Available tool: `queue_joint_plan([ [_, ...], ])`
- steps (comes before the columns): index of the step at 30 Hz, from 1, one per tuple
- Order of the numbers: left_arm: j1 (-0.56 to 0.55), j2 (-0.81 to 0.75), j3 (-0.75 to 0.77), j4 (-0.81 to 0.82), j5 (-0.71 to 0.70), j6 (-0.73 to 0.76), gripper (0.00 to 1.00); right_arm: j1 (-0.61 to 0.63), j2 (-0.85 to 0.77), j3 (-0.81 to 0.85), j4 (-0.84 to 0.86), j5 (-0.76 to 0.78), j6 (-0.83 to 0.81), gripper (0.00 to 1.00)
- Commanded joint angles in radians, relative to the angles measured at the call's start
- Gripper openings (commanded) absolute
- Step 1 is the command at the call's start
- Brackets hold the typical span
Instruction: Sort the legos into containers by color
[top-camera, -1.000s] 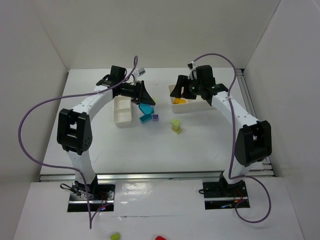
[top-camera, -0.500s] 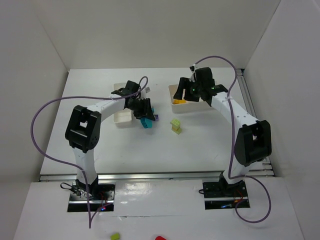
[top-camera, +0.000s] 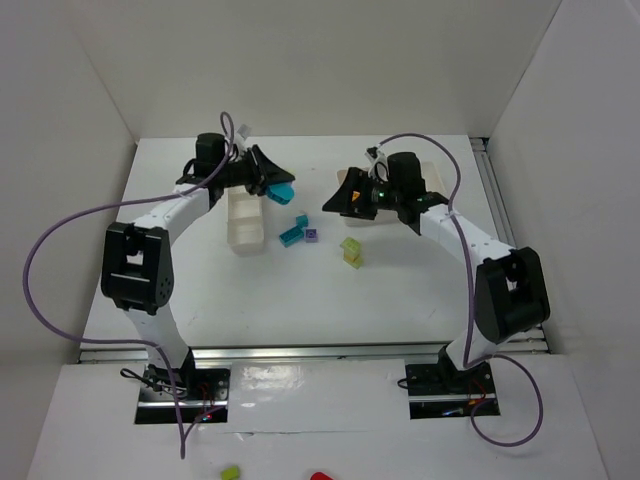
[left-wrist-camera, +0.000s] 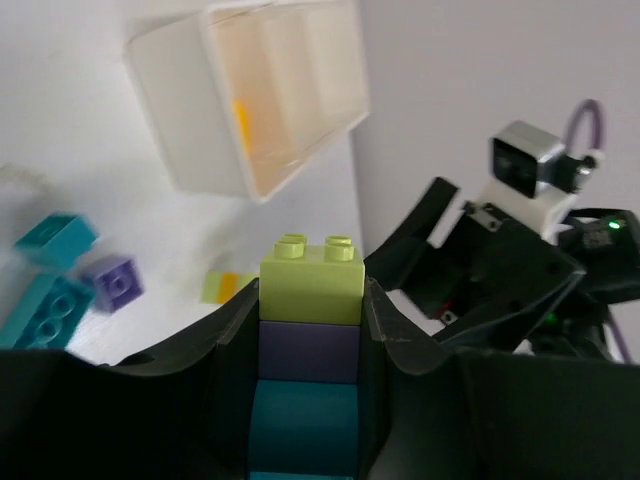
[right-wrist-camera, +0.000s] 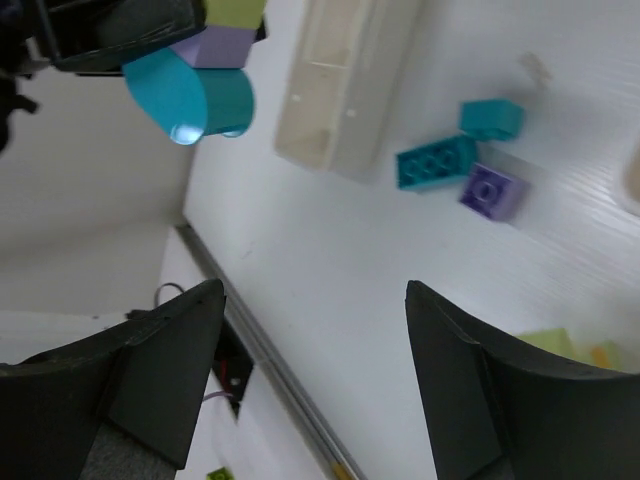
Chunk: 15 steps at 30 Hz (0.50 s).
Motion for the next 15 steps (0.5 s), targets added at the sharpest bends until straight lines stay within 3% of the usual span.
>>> queue_joint_plan([
  [1,-0.014,-0.057,-0.017,0.332,0.109,-0.206,0.00,0.039,0.001,0.004,0.294,-0.160,0.170,0.80],
  [6,-0.014,-0.079,-0.033,0.411,0.089,-0.238,0.00,0.070,0.081,0.052,0.499,-0.181,0.295,0.83],
  [11,-0.014,-0.059,-0.059,0.578,0.137,-0.336,0.00,0.088,0.182,0.148,0.520,-0.204,0.318,0.83],
  [15,-0.014,-0.059,-0.050,0.590,0.155,-0.336,0.00,0.088,0.225,0.171,0.611,-0.214,0.370,0.83],
])
